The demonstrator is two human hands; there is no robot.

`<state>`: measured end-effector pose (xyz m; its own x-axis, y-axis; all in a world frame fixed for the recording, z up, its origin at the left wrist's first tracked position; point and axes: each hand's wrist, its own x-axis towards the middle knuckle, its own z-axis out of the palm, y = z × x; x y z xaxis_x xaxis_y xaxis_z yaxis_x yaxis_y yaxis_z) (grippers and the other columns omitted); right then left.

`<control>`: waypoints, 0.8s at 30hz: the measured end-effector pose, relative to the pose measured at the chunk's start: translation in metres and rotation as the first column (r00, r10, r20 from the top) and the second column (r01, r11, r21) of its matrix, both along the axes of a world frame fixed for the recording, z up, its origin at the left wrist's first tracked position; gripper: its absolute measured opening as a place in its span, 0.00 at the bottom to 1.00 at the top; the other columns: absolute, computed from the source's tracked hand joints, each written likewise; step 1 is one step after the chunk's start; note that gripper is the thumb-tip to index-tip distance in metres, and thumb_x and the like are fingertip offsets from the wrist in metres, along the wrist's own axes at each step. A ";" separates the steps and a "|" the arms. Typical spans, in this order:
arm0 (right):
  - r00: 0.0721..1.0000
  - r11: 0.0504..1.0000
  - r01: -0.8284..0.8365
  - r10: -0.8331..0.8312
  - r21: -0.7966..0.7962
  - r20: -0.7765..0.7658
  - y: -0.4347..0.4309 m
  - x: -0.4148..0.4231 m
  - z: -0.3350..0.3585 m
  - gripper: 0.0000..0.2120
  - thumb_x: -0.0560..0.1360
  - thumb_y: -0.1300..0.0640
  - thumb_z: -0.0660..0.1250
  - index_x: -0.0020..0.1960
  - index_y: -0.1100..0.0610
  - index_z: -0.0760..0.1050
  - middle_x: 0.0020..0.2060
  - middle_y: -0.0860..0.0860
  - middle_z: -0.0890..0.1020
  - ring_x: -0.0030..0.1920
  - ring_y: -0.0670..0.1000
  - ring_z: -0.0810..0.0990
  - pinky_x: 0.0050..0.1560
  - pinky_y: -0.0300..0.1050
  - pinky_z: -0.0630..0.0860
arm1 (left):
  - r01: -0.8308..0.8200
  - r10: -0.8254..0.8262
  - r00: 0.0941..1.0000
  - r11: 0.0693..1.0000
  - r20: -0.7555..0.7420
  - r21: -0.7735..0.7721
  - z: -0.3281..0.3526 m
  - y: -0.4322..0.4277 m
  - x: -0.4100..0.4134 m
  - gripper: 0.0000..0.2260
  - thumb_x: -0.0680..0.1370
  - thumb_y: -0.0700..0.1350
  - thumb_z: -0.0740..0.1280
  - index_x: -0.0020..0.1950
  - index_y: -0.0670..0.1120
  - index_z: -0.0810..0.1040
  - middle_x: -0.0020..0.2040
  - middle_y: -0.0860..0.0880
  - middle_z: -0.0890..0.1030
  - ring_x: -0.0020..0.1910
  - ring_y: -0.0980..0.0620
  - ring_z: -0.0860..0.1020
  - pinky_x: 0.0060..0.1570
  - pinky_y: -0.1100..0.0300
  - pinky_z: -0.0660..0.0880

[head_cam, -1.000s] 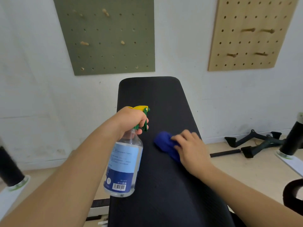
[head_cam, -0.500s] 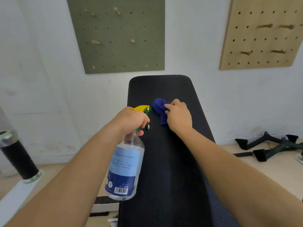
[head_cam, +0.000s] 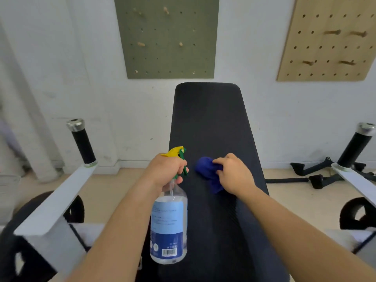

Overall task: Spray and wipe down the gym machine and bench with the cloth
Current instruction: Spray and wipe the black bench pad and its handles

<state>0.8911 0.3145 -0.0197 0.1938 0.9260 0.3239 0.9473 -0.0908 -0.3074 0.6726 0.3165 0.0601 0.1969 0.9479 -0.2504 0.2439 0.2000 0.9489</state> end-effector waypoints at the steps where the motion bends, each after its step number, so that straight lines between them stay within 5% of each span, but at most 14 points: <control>1: 0.997 0.998 0.048 -0.047 0.026 -0.058 -0.003 0.002 -0.002 0.20 0.77 0.56 0.65 0.68 0.46 0.76 0.58 0.53 0.74 0.59 0.58 0.76 0.55 0.53 0.77 | -0.007 0.007 0.999 1.000 0.049 -0.010 -0.009 -0.006 -0.003 0.13 0.73 0.32 0.62 0.49 0.42 0.83 0.47 0.45 0.86 0.33 0.54 0.79 0.26 0.66 0.71; 4: 0.986 0.993 0.107 -0.099 0.051 -0.130 -0.012 -0.001 -0.012 0.22 0.76 0.58 0.65 0.70 0.49 0.75 0.59 0.55 0.74 0.59 0.59 0.77 0.56 0.52 0.77 | -0.018 0.020 0.987 1.000 0.159 -0.016 -0.032 -0.022 -0.010 0.15 0.73 0.29 0.60 0.48 0.43 0.83 0.50 0.44 0.85 0.43 0.55 0.84 0.25 0.65 0.72; 14: 0.985 0.981 0.164 -0.156 0.104 -0.077 -0.009 -0.002 -0.033 0.20 0.81 0.55 0.65 0.72 0.47 0.74 0.52 0.50 0.71 0.54 0.55 0.76 0.45 0.49 0.74 | -0.111 0.100 0.975 0.993 0.199 0.043 -0.037 -0.018 -0.015 0.14 0.75 0.30 0.61 0.53 0.41 0.82 0.51 0.42 0.84 0.25 0.65 0.78 0.23 0.69 0.72; 20: 0.993 0.993 0.105 -0.102 0.055 -0.053 -0.004 0.008 -0.021 0.20 0.79 0.56 0.66 0.71 0.47 0.74 0.50 0.48 0.70 0.55 0.55 0.76 0.50 0.49 0.75 | -0.131 0.134 0.983 0.991 0.122 -0.038 -0.046 -0.002 -0.017 0.09 0.74 0.33 0.63 0.48 0.40 0.81 0.38 0.45 0.83 0.30 0.53 0.75 0.29 0.65 0.73; 24: 1.000 0.988 -0.023 0.025 0.155 -0.015 0.027 0.005 -0.005 0.20 0.79 0.58 0.65 0.69 0.45 0.75 0.54 0.48 0.73 0.59 0.54 0.72 0.55 0.52 0.75 | -0.119 0.122 0.979 0.993 0.165 -0.024 -0.042 0.003 -0.026 0.13 0.73 0.32 0.63 0.51 0.41 0.83 0.46 0.44 0.87 0.27 0.60 0.79 0.29 0.66 0.75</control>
